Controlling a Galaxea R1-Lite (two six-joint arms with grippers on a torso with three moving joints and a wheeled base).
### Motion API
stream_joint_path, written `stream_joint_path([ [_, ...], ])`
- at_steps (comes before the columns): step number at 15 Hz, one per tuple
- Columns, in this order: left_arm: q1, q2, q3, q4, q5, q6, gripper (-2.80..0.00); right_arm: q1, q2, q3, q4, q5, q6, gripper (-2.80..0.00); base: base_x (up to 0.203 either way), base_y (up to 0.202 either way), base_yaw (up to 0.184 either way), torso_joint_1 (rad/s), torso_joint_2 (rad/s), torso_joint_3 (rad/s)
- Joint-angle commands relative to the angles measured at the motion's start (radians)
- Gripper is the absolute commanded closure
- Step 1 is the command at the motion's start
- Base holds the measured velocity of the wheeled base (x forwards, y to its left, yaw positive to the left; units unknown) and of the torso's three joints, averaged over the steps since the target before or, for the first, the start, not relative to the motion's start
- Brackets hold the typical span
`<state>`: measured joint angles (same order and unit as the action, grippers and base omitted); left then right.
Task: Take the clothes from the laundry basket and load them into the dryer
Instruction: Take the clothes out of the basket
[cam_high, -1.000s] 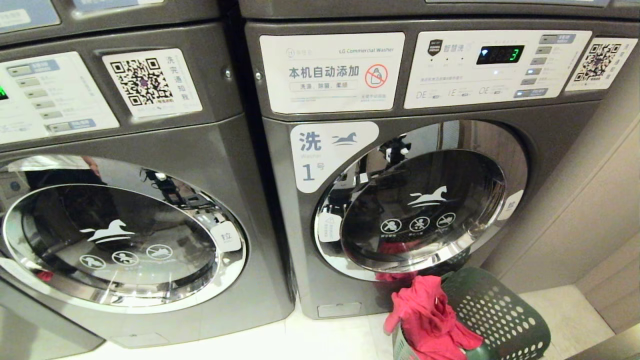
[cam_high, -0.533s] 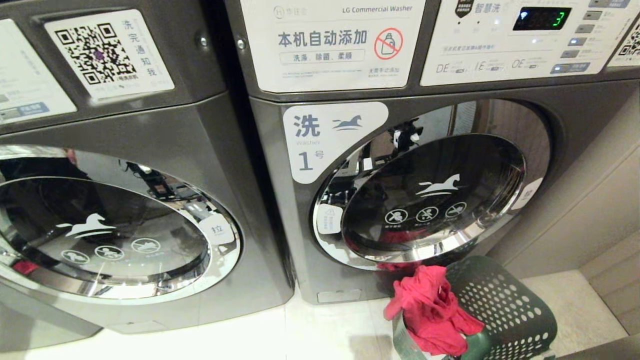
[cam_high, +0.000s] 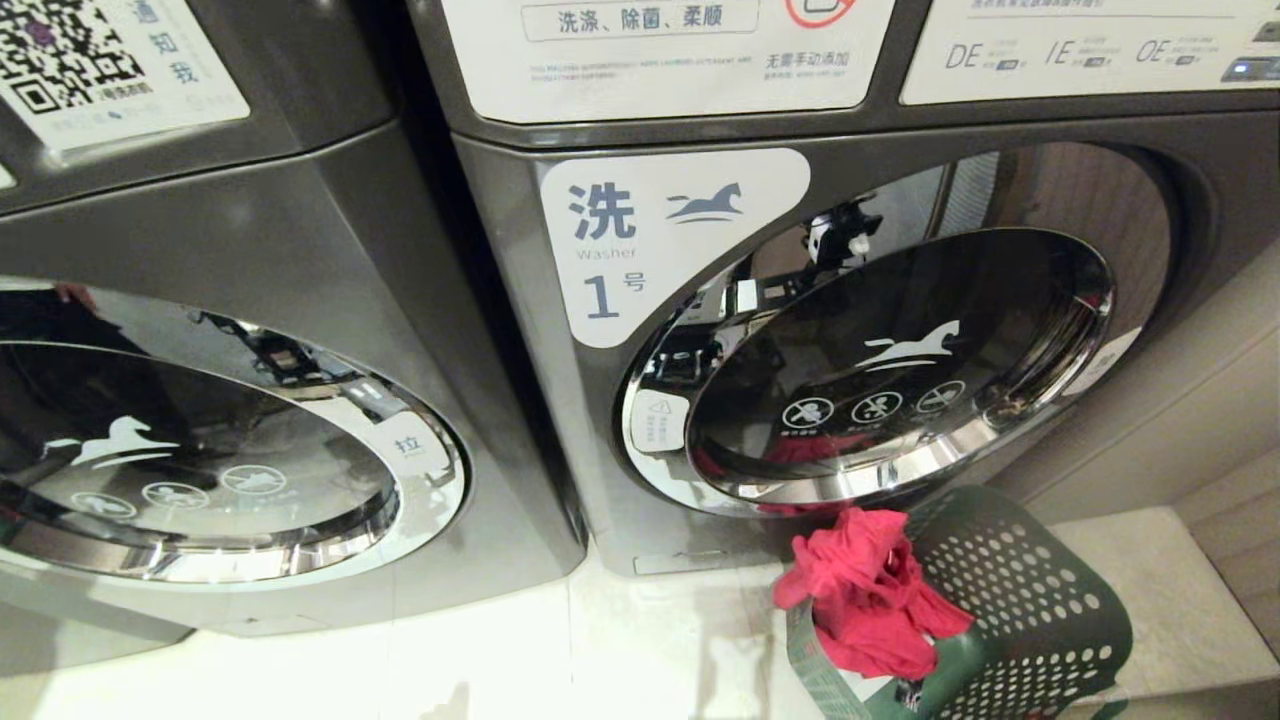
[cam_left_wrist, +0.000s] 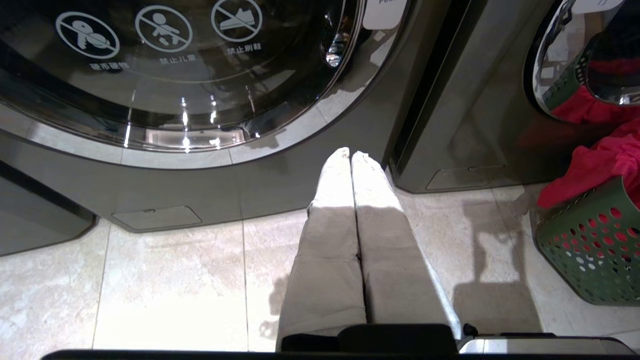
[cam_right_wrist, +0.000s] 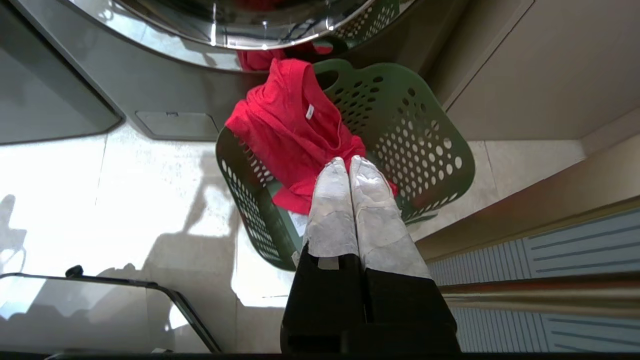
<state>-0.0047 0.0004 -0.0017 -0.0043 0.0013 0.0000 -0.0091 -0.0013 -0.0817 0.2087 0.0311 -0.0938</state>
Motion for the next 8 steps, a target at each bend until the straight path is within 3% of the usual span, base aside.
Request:
stream_joint_path([
  [1, 0.000, -0.002, 0.000, 0.000, 0.000, 0.000, 0.00, -0.001, 0.000, 0.002, 0.000, 0.000, -0.002, 0.00, 0.000, 0.000, 0.000, 0.002, 0.00, -0.192],
  [8, 0.000, -0.002, 0.000, 0.000, 0.000, 0.000, 0.00, 0.000, 0.000, 0.002, 0.000, 0.001, -0.001, 0.00, 0.000, 0.000, 0.000, 0.002, 0.00, -0.197],
])
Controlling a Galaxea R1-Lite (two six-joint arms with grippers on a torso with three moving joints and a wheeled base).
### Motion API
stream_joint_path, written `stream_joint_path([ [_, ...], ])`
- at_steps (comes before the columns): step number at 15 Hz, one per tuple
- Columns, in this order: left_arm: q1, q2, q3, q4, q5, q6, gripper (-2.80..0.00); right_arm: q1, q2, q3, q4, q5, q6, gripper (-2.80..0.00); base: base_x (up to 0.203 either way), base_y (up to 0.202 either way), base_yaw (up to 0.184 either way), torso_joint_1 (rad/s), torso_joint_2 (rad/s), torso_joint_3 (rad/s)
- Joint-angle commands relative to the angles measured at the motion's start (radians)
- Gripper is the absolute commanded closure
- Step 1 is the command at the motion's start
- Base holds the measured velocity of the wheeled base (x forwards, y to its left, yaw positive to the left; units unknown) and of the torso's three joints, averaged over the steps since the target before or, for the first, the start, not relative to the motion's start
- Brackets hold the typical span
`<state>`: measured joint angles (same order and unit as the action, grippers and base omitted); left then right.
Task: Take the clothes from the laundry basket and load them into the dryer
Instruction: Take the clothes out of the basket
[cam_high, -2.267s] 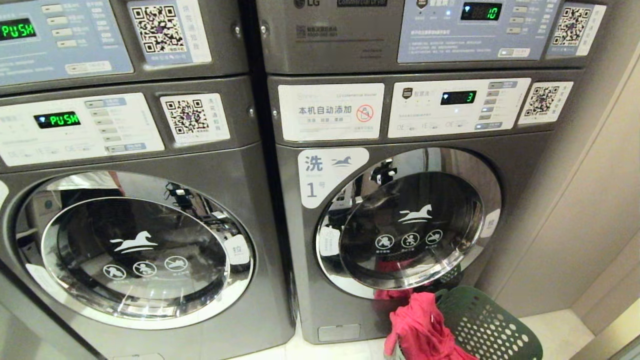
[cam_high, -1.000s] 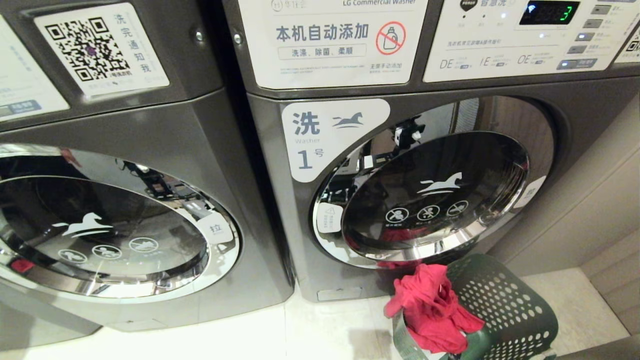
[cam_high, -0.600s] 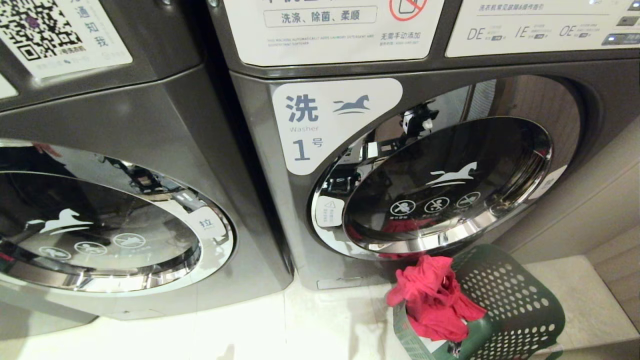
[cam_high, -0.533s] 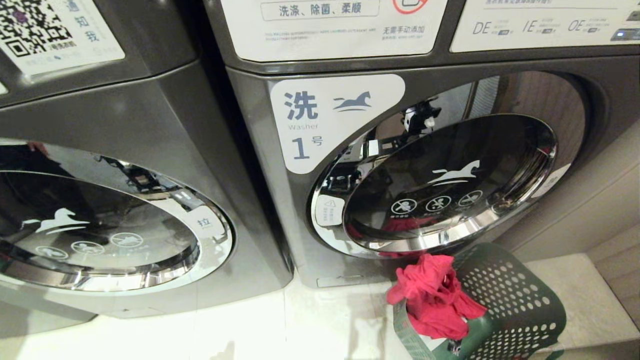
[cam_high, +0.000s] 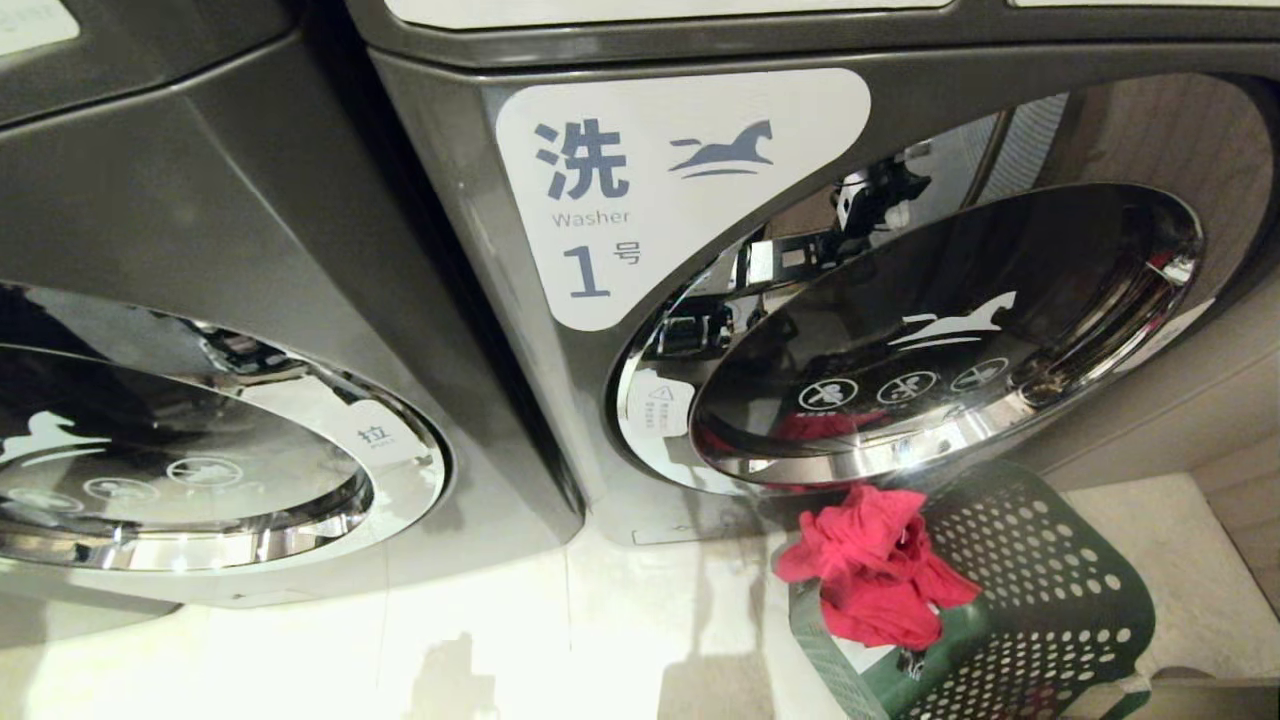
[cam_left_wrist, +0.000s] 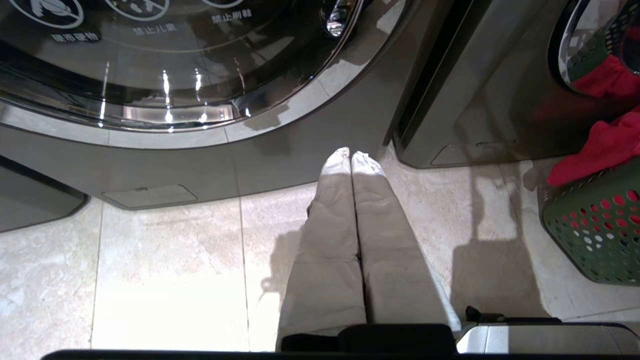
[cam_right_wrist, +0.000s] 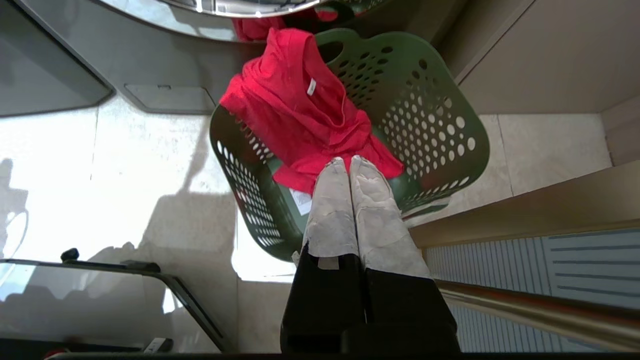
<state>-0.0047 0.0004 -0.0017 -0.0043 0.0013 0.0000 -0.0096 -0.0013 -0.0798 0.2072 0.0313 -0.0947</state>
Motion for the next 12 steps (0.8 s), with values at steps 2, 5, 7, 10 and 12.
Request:
stream_joint_path([
  [2, 0.000, -0.002, 0.000, 0.000, 0.000, 0.000, 0.00, 0.000, 0.000, 0.000, 0.001, -0.001, 0.000, 0.00, 0.000, 0.000, 0.000, -0.004, 0.02, -0.113],
  [5, 0.000, -0.002, 0.000, 0.000, 0.000, 0.000, 0.00, 0.000, 0.000, 0.000, 0.001, 0.001, 0.000, 0.00, 0.000, 0.000, 0.000, -0.047, 0.31, 0.217],
  [7, 0.000, -0.002, 0.000, 0.000, 0.000, 0.000, 0.00, 0.000, 0.000, -0.002, 0.001, 0.001, 0.001, 0.00, 0.000, 0.000, 0.000, -0.033, 0.41, 0.366],
  [10, 0.000, -0.002, 0.000, 0.000, 0.000, 0.000, 0.00, 0.000, 0.000, -0.002, 0.001, 0.001, 0.003, 0.00, 0.000, 0.000, 0.000, -0.013, 0.43, 0.422],
  [12, 0.000, -0.002, 0.000, 0.000, 0.000, 0.000, 0.00, 0.000, 0.001, -0.002, 0.001, 0.004, 0.000, 0.00, 0.000, 0.000, 0.000, 0.016, 0.27, 0.282],
])
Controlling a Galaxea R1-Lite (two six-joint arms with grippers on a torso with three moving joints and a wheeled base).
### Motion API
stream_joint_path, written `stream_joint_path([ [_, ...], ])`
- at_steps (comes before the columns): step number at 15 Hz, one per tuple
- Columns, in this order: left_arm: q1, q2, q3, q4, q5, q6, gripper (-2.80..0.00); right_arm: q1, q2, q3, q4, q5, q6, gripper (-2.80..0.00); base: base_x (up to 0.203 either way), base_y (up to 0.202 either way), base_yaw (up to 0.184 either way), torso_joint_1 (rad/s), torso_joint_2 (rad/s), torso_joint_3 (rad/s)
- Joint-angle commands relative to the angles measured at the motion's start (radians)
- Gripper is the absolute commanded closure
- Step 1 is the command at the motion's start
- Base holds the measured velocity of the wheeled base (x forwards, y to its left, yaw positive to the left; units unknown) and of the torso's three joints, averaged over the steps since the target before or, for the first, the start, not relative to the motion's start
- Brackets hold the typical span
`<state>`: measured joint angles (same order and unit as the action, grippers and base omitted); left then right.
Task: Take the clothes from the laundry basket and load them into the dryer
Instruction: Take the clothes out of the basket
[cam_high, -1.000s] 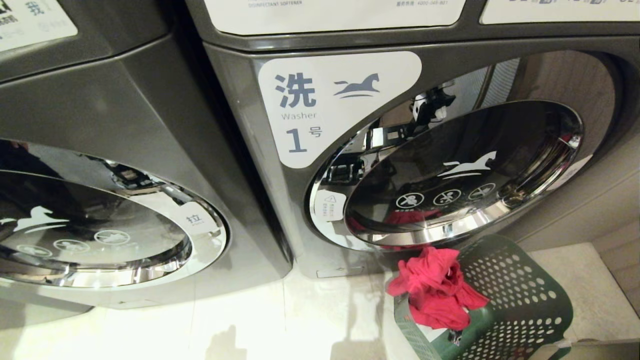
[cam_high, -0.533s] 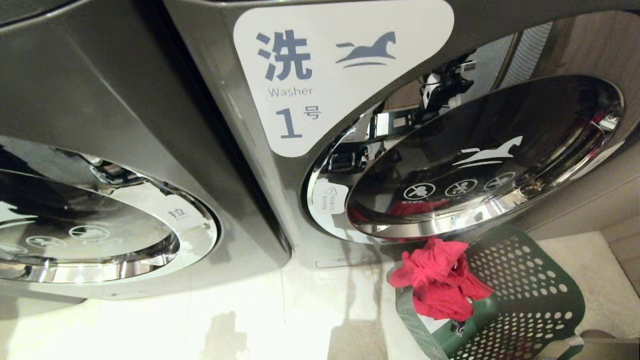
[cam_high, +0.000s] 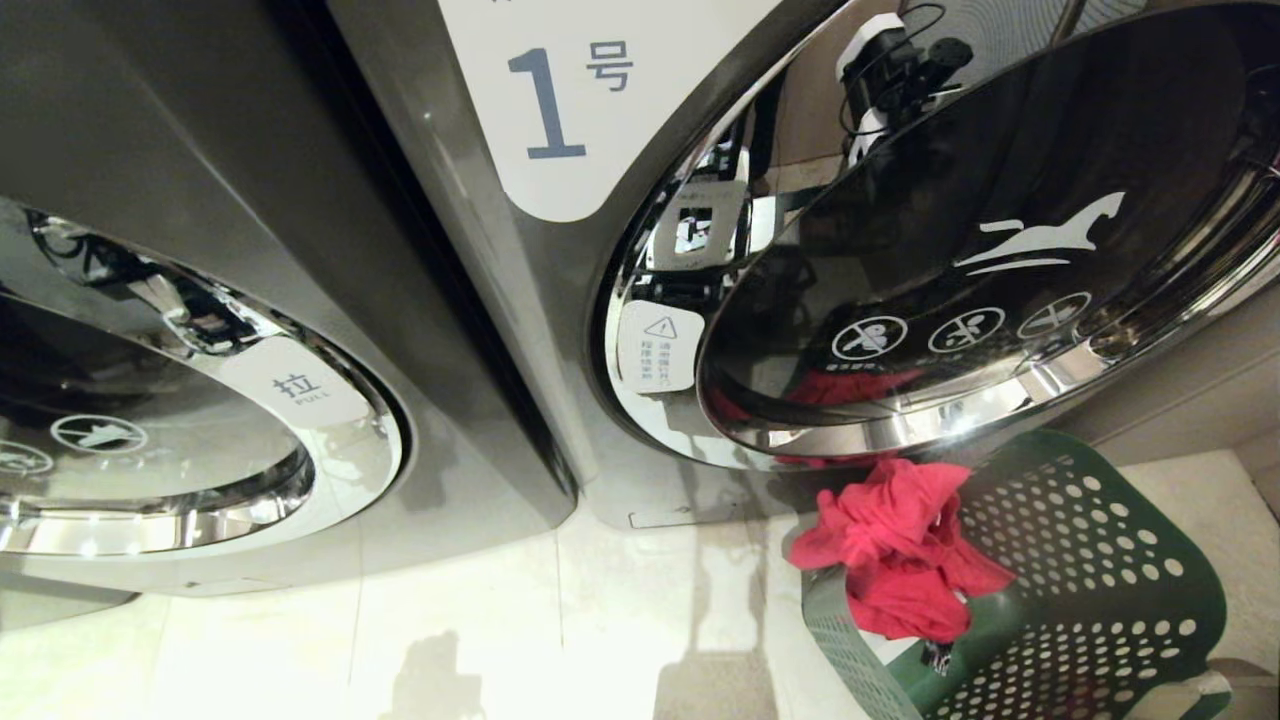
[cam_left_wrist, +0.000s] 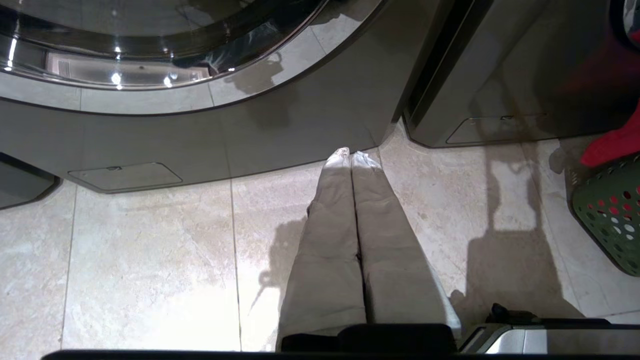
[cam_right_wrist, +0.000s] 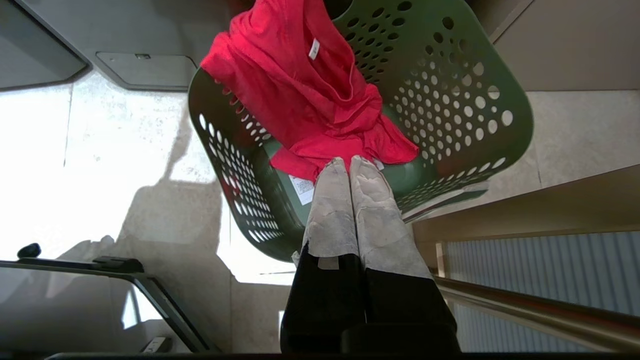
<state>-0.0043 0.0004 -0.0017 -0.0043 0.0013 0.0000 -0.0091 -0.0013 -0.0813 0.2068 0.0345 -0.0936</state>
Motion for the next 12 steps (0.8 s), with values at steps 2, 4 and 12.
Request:
stream_joint_path([
  [2, 0.000, -0.002, 0.000, 0.000, 0.000, 0.000, 0.00, -0.001, 0.000, 0.000, 0.002, 0.002, -0.003, 0.00, 0.000, 0.000, 0.000, 0.005, 0.08, 0.087],
  [4, 0.000, -0.002, 0.000, 0.000, 0.000, 0.000, 0.00, 0.000, 0.000, 0.000, 0.002, -0.002, 0.001, 0.00, 0.000, 0.000, 0.000, 0.001, 0.02, 0.020],
  [12, 0.000, -0.002, 0.000, 0.000, 0.000, 0.000, 0.00, -0.003, 0.378, -0.168, 0.036, 0.027, 0.062, 0.00, 0.000, 0.000, 0.000, 0.000, 0.00, 0.000],
])
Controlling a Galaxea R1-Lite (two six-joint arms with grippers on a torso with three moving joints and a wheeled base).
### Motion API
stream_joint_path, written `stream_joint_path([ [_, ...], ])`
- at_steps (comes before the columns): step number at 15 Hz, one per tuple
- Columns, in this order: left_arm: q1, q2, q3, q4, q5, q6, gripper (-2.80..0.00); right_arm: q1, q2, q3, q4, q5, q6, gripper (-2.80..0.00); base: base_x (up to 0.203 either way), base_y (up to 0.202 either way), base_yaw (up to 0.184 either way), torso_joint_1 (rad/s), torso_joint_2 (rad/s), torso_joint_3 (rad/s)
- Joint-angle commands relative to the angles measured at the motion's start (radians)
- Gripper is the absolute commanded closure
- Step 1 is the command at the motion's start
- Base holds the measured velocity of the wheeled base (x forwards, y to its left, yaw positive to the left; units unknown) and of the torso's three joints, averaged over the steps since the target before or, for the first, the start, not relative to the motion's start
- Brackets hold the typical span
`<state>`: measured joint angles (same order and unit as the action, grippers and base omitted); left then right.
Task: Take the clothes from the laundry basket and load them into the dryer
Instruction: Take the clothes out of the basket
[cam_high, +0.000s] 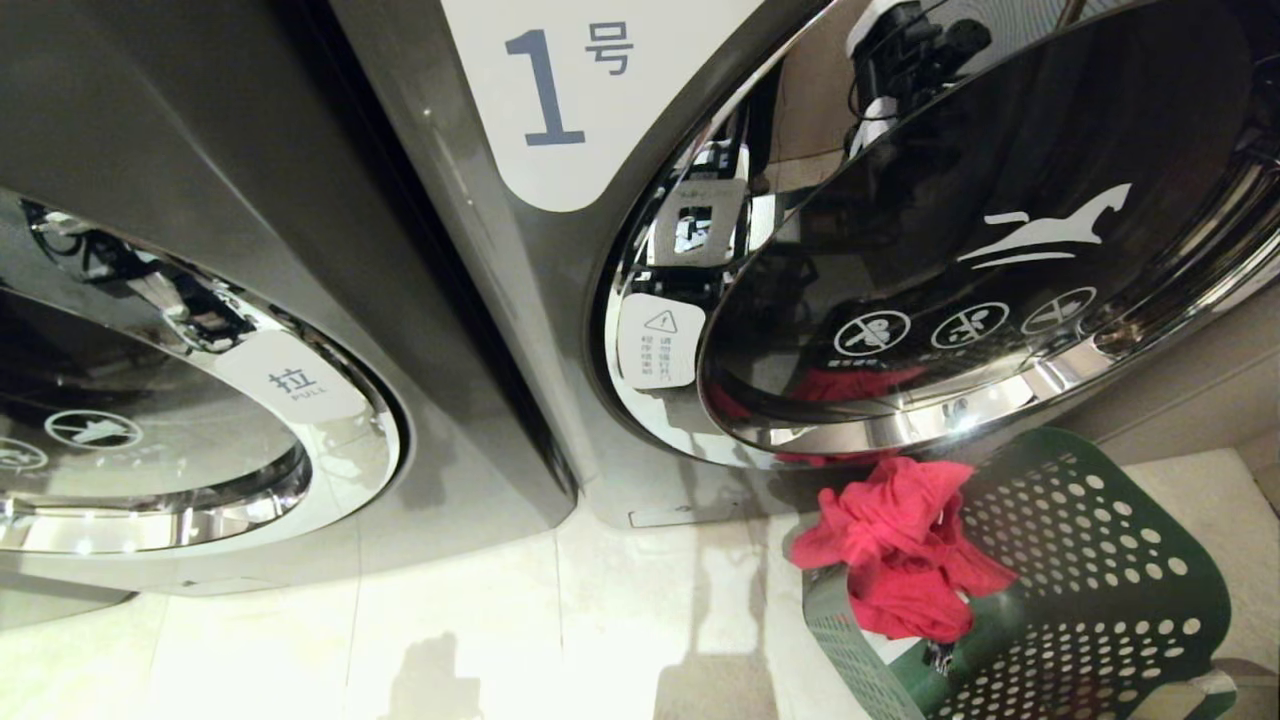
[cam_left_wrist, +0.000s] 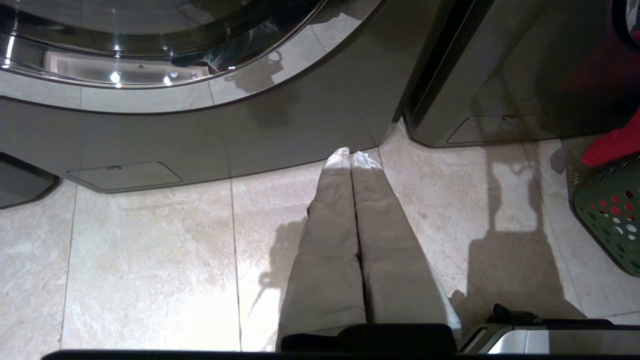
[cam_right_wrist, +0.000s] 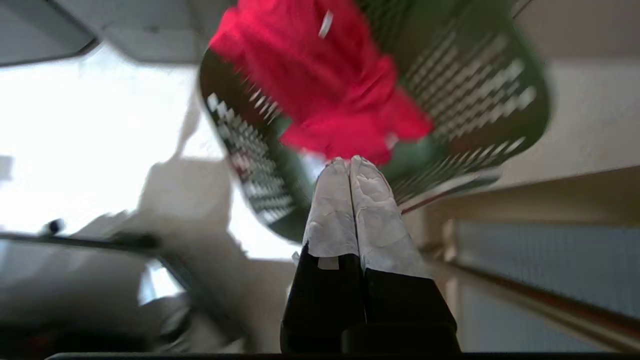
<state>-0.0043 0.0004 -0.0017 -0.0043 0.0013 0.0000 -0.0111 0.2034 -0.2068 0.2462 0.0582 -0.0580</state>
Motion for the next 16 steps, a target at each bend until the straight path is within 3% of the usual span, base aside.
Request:
stream_joint_path([
  [1, 0.000, -0.002, 0.000, 0.000, 0.000, 0.000, 0.00, -0.001, 0.299, -0.074, 0.006, 0.020, 0.100, 0.00, 0.000, 0.000, 0.000, 0.000, 0.00, 0.000],
  [3, 0.000, -0.002, 0.000, 0.000, 0.000, 0.000, 0.00, -0.001, 0.528, -0.110, 0.018, 0.057, 0.226, 0.00, 0.000, 0.000, 0.000, 0.000, 0.00, 0.000],
  [5, 0.000, -0.002, 0.000, 0.000, 0.000, 0.000, 0.00, 0.000, 0.715, -0.122, 0.026, 0.121, 0.302, 0.00, 0.000, 0.000, 0.000, 0.000, 0.00, 0.000],
  [9, 0.000, -0.002, 0.000, 0.000, 0.000, 0.000, 0.00, 0.001, 0.990, -0.094, -0.072, 0.253, 0.360, 0.00, 0.000, 0.000, 0.000, 0.000, 0.00, 0.000],
  [10, 0.000, -0.002, 0.000, 0.000, 0.000, 0.000, 0.00, 0.000, 1.062, -0.082, -0.161, 0.266, 0.366, -2.80, 0.000, 0.000, 0.000, 0.000, 0.00, 0.000],
  [14, 0.000, -0.002, 0.000, 0.000, 0.000, 0.000, 0.00, -0.006, 1.388, -0.077, -0.578, 0.280, 0.365, -2.80, 0.000, 0.000, 0.000, 0.000, 0.00, 0.000],
  [16, 0.000, -0.002, 0.000, 0.000, 0.000, 0.000, 0.00, -0.007, 1.528, -0.088, -0.781, 0.280, 0.300, -2.80, 0.000, 0.000, 0.000, 0.000, 0.00, 0.000],
])
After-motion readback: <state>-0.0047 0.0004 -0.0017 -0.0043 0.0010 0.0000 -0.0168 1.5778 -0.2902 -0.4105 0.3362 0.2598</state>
